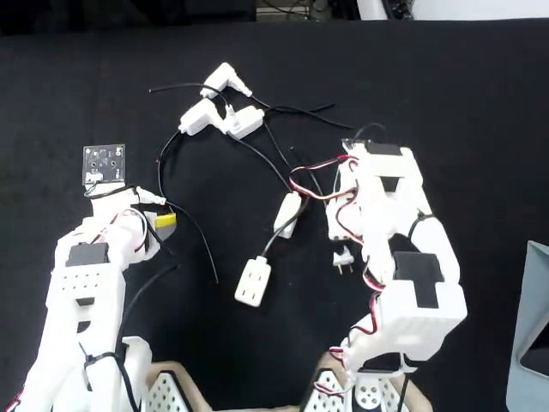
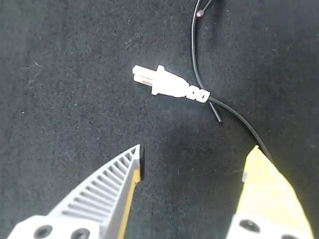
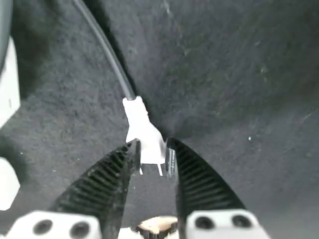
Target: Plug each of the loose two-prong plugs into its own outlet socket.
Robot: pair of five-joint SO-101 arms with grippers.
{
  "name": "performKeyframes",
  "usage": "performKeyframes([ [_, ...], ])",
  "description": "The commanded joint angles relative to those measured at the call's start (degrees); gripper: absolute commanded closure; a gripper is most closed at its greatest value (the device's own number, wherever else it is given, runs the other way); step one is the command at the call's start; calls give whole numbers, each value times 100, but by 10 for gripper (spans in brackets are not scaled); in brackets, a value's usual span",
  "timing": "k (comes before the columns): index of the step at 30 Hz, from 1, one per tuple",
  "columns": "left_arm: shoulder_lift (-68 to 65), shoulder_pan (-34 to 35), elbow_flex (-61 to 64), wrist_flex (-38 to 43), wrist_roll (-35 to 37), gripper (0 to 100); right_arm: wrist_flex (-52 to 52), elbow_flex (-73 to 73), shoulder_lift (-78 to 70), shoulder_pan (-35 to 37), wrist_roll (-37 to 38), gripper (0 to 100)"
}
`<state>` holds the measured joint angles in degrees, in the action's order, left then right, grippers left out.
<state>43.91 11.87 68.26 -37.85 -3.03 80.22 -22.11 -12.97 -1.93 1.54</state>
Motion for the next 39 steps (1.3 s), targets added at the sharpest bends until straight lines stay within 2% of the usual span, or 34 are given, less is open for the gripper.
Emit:
performKeyframes([
  [1, 123, -4, -31, 114, -26, 678, 325, 242, -57, 149, -18, 912],
  [7, 123, -4, -22, 114, -26, 678, 123, 207, -66, 193, -378, 912],
  [16, 123, -4, -22, 114, -26, 678, 114, 207, -66, 730, -659, 910],
  [26, 123, -4, -22, 114, -26, 678, 114, 207, -92, 844, -668, 907],
  [31, 123, -4, -13, 114, -26, 678, 149, 215, -365, 844, -826, 828],
  [39, 123, -4, -13, 114, -26, 678, 158, 382, -567, 870, -870, 920],
])
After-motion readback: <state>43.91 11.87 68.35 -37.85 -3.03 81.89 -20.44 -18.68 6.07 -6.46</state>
